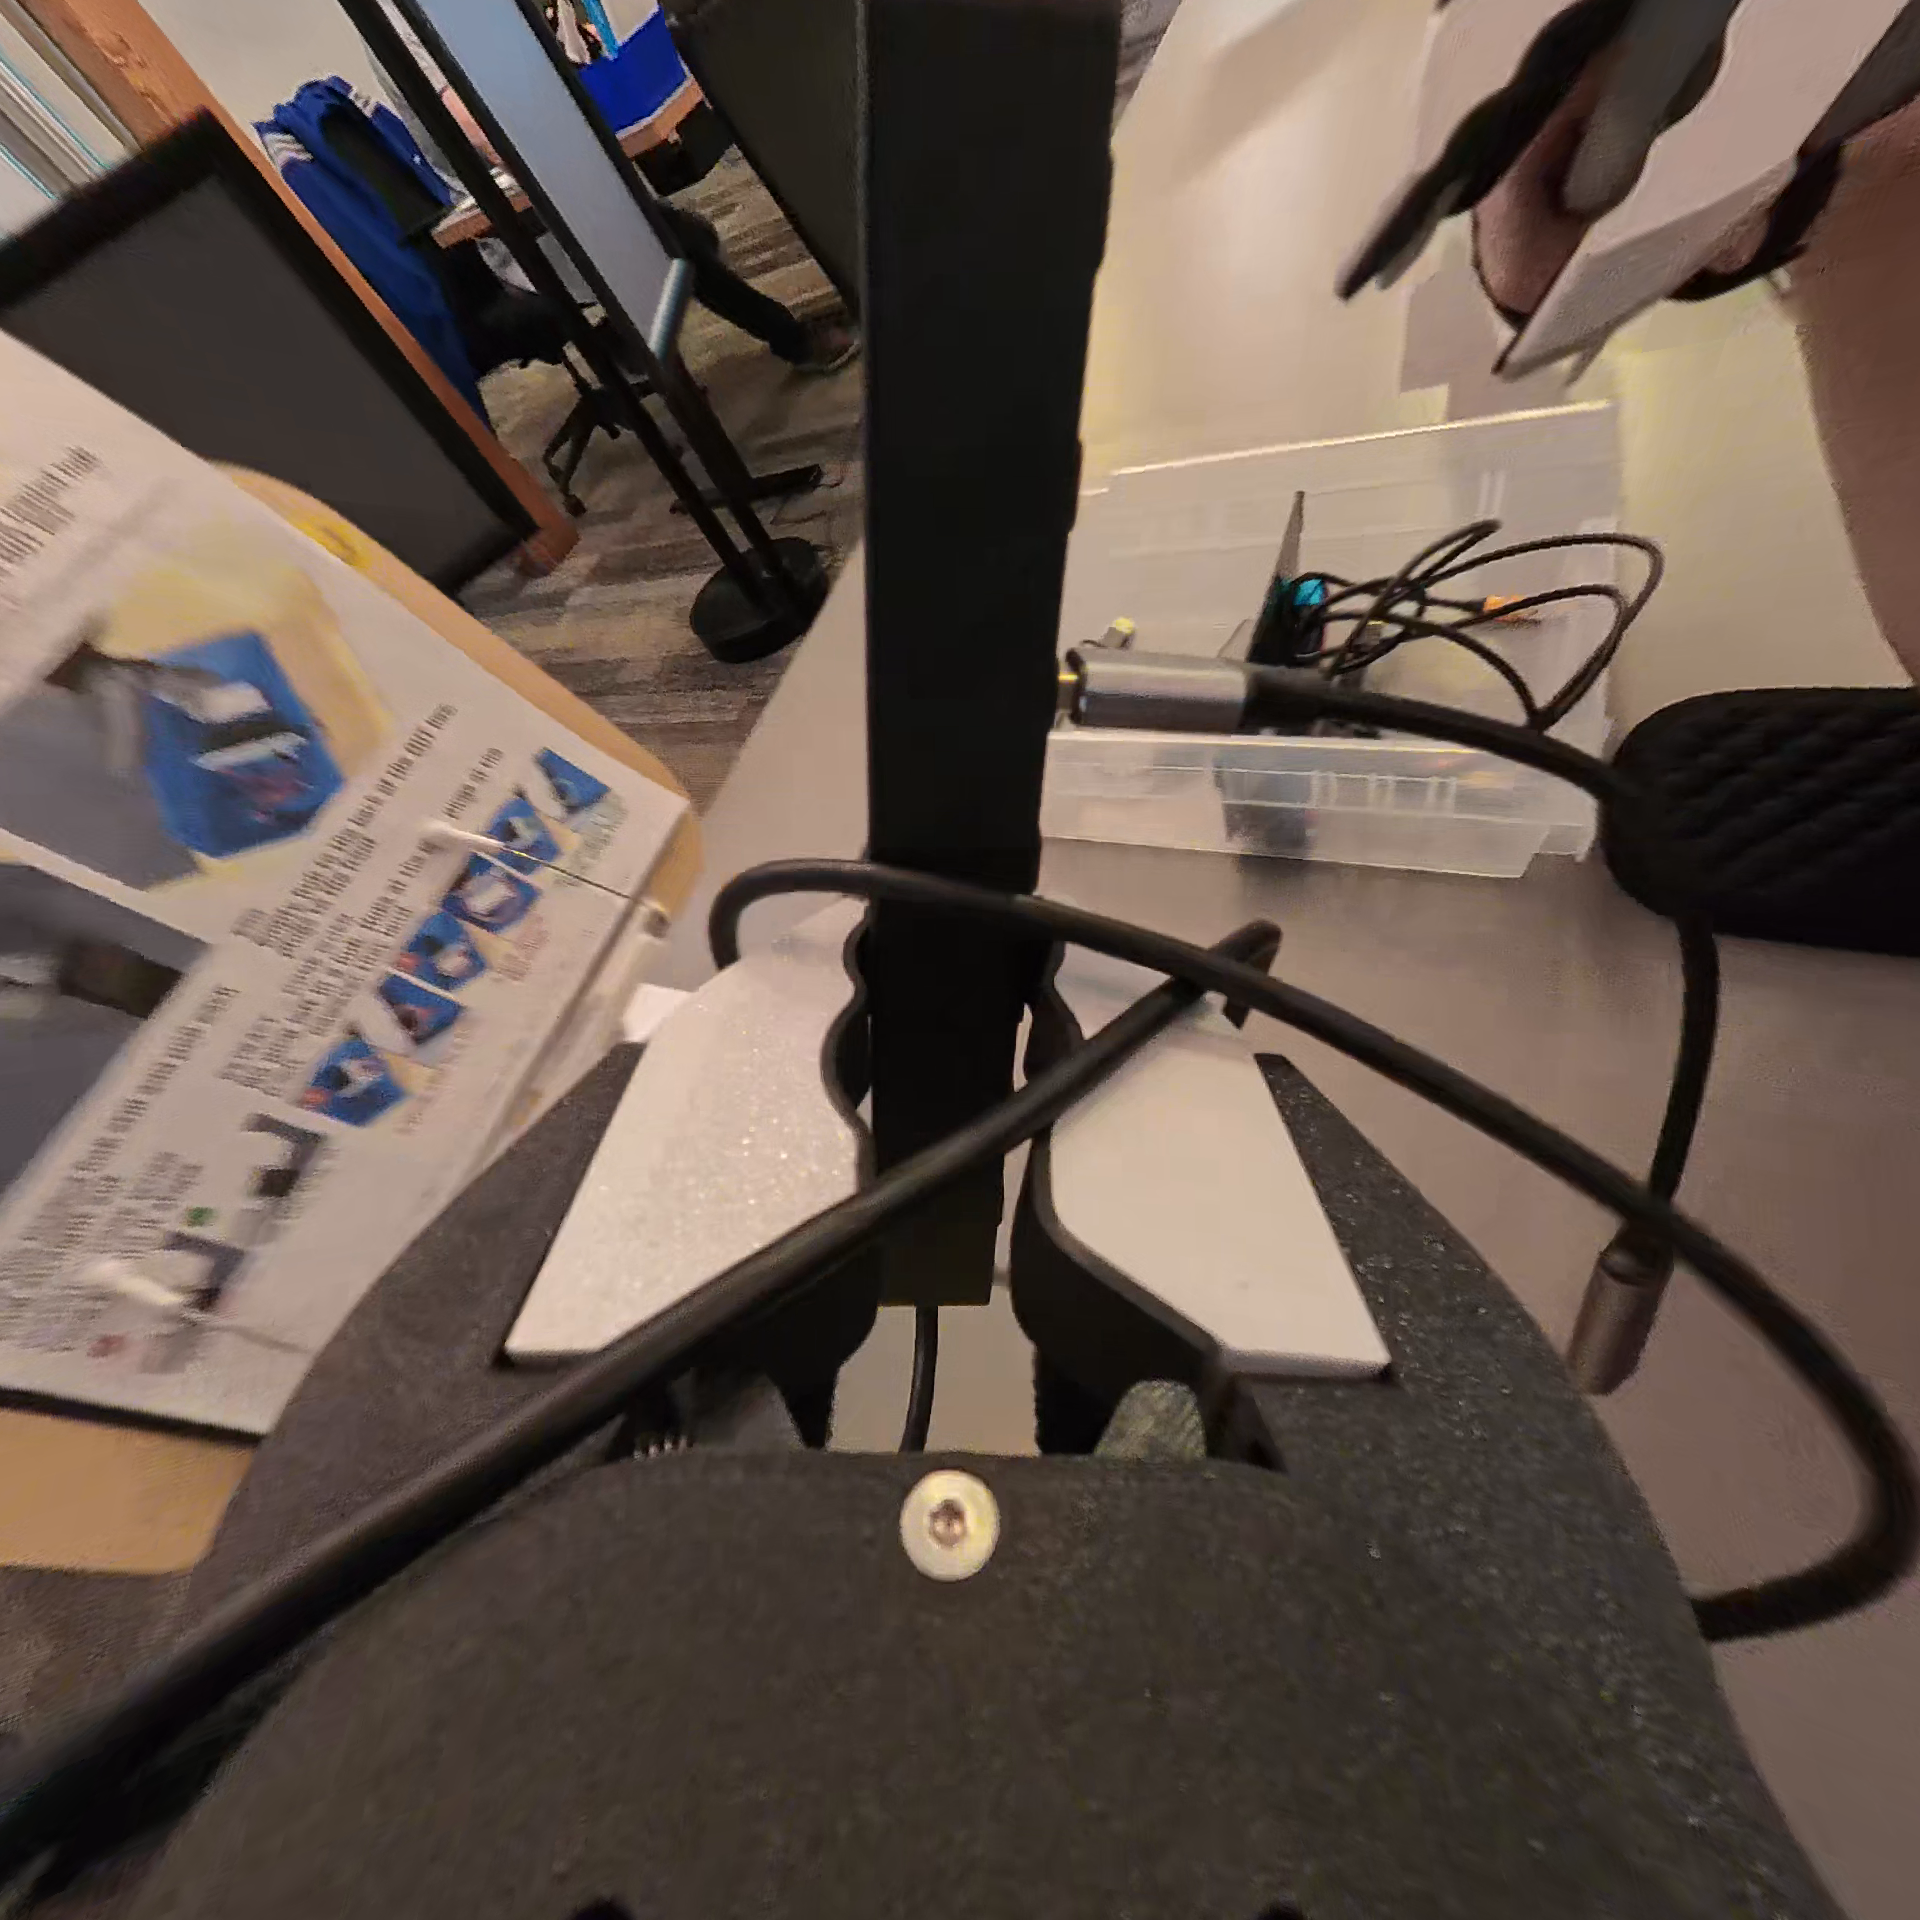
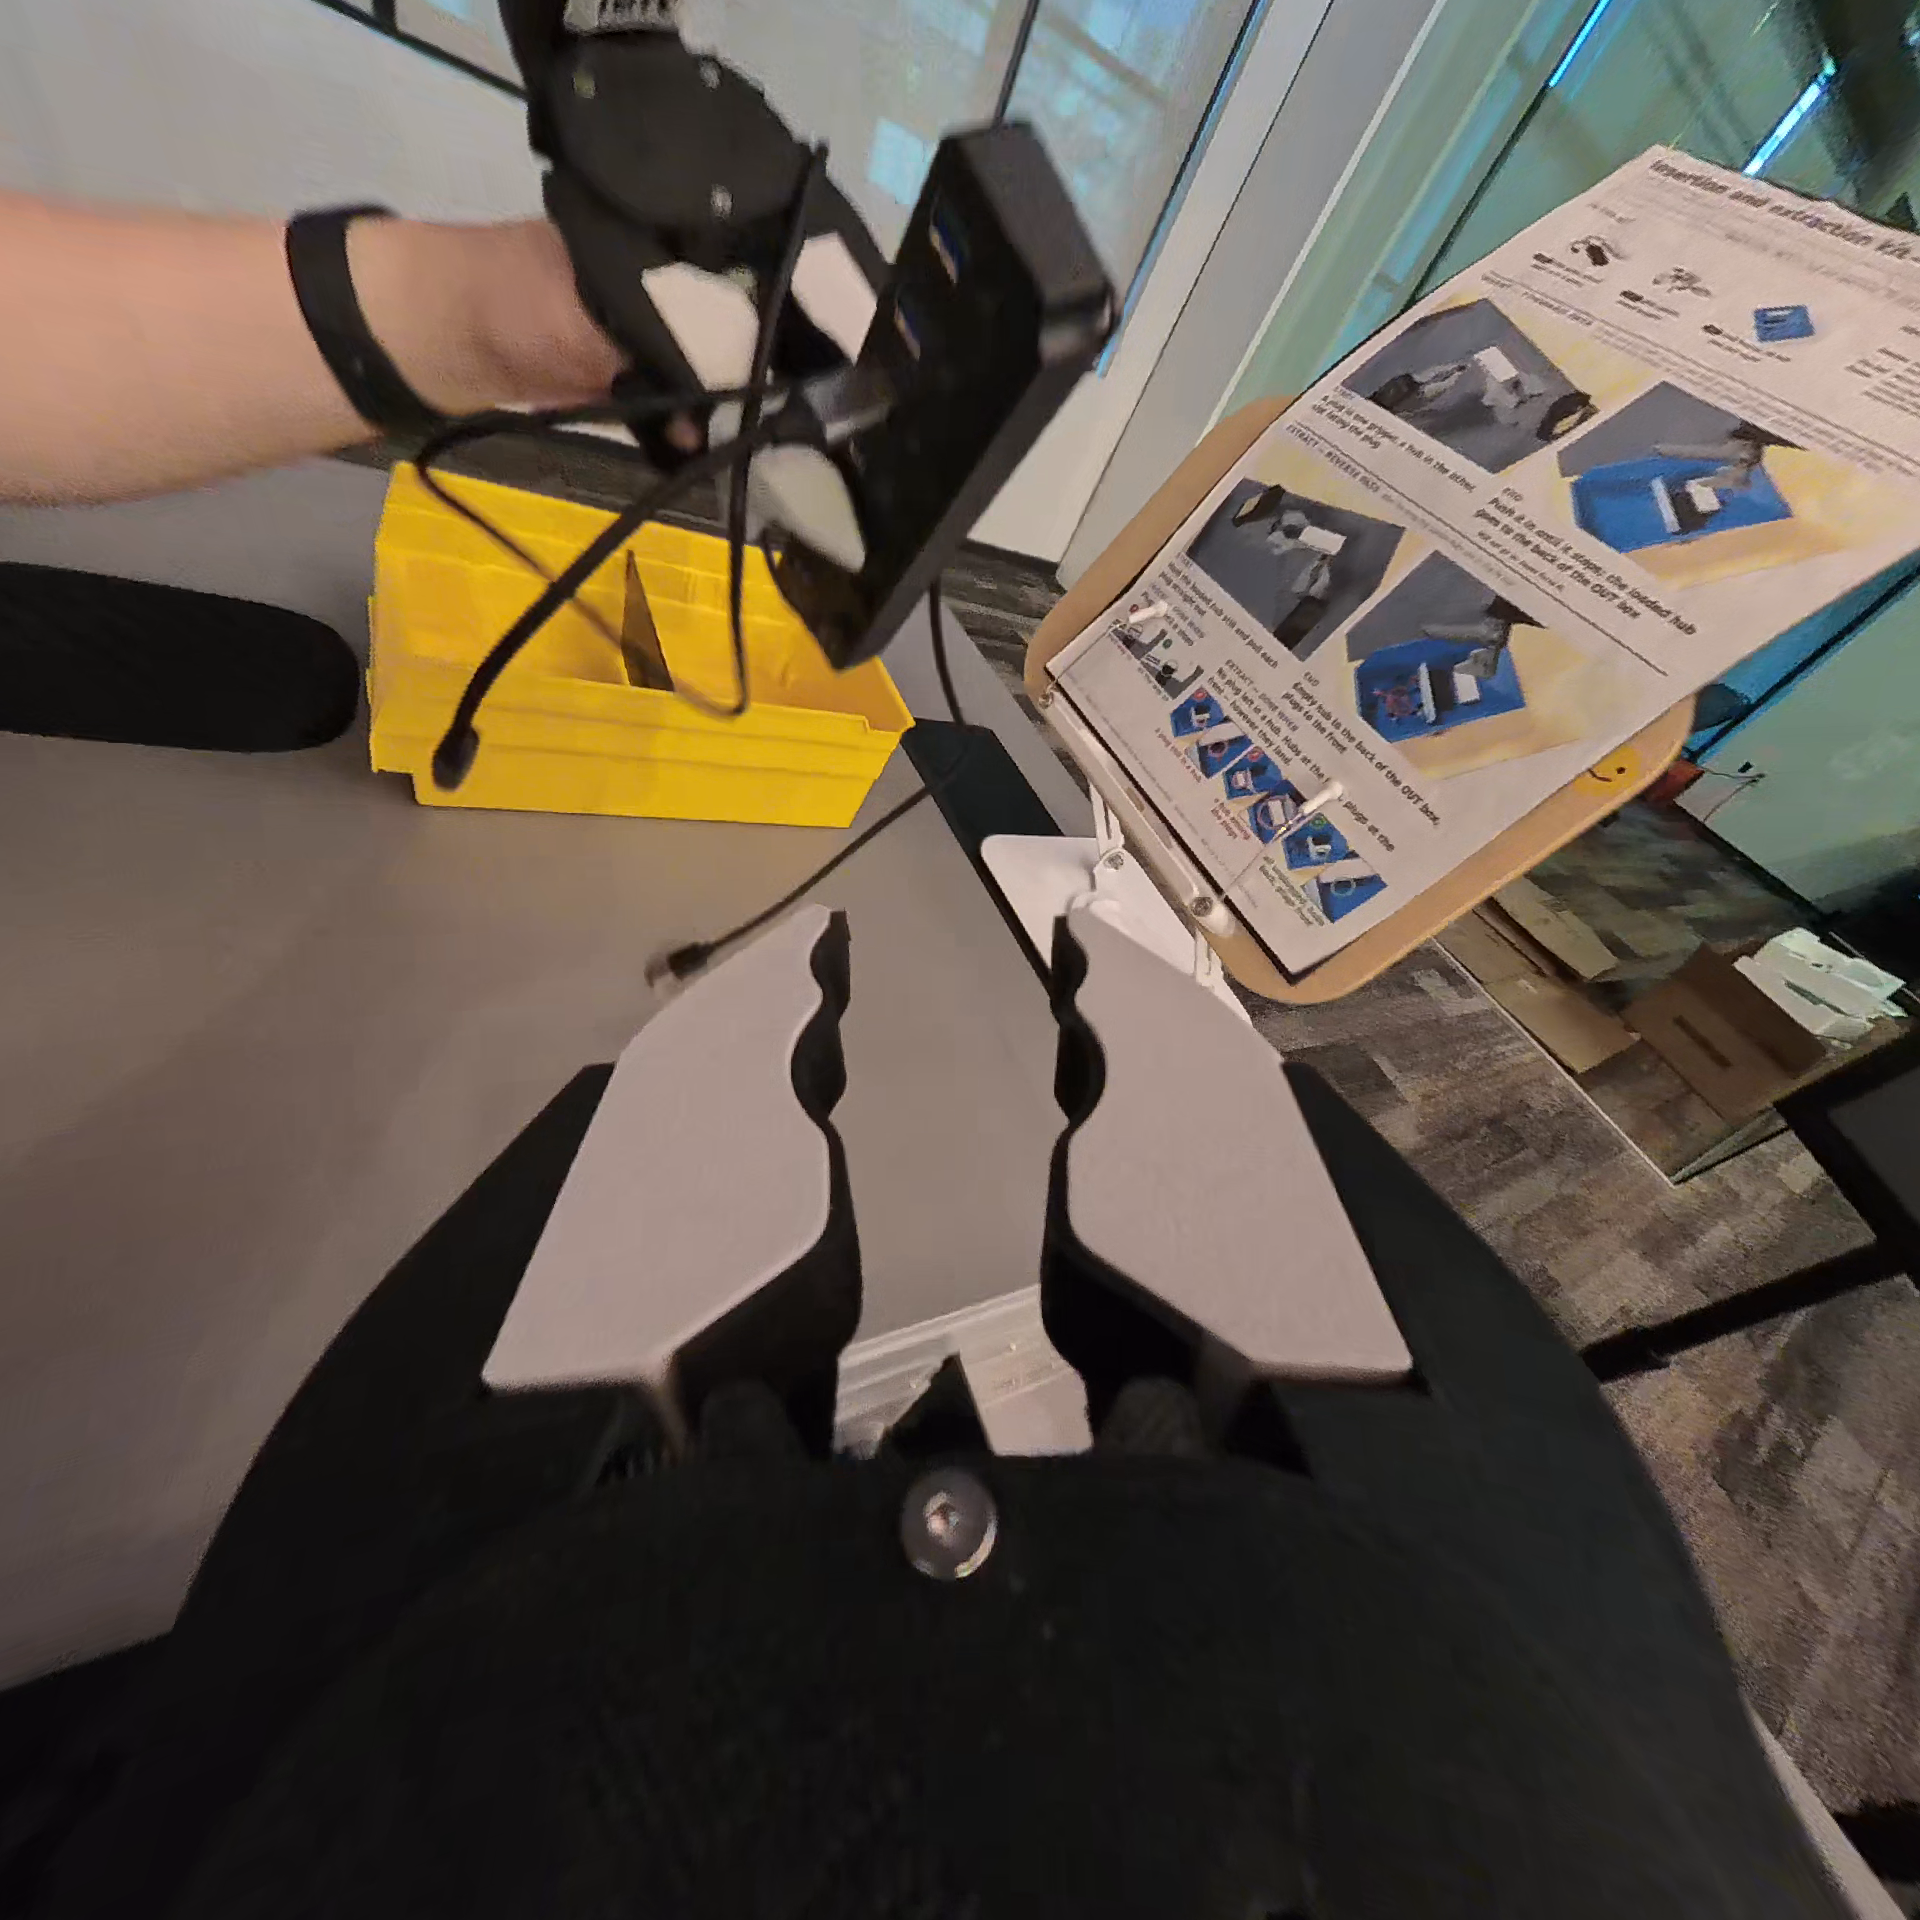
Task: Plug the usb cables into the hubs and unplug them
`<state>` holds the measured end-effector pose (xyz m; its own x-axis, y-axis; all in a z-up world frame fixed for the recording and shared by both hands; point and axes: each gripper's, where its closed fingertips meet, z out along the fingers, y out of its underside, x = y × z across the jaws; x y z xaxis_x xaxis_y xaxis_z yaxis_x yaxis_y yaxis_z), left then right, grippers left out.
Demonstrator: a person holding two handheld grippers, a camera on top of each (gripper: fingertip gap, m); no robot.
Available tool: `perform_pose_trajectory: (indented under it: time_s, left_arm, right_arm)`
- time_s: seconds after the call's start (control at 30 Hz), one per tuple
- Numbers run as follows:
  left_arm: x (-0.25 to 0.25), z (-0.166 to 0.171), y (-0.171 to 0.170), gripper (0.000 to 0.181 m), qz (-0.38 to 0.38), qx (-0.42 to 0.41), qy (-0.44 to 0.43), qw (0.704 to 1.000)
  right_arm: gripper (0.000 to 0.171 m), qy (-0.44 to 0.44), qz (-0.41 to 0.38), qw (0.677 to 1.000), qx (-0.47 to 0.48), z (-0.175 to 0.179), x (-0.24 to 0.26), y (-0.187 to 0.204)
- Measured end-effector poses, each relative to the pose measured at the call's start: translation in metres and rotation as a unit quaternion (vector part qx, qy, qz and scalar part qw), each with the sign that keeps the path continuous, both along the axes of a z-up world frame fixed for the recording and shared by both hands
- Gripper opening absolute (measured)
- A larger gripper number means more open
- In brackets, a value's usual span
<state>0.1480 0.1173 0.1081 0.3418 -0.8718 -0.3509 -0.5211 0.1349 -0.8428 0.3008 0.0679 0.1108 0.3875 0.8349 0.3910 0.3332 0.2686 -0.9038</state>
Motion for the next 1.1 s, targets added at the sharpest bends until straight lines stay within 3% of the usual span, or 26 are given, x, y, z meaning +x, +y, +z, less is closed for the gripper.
perform_pose_trajectory:
  time_s: [0.17, 0.43, 0.6, 0.9, 1.1]
  left_arm:
    - [0.025, -0.035, -0.013, 0.025, -0.019, -0.059, -0.04, 0.997]
    - [0.064, -0.039, -0.027, 0.025, -0.061, -0.127, -0.129, 0.982]
    - [0.074, -0.037, -0.009, 0.024, -0.039, -0.129, -0.152, 0.979]
    - [0.085, -0.025, 0.014, 0.025, -0.065, -0.149, -0.201, 0.966]
    - [0.078, -0.026, 0.037, 0.024, 0.004, -0.111, -0.242, 0.964]
  right_arm:
    - [0.042, -0.026, 0.006, 1.0, 0.005, -0.008, -0.03, 0.009]
    - [0.044, -0.003, -0.012, 1.0, -0.02, -0.005, -0.031, 0.019]
    - [0.043, 0.029, -0.051, 0.997, -0.057, -0.001, -0.021, 0.032]
    - [0.04, 0.134, -0.131, 0.978, -0.097, 0.022, -0.016, 0.055]
    - [0.04, 0.195, -0.157, 0.966, -0.07, 0.048, -0.036, 0.044]
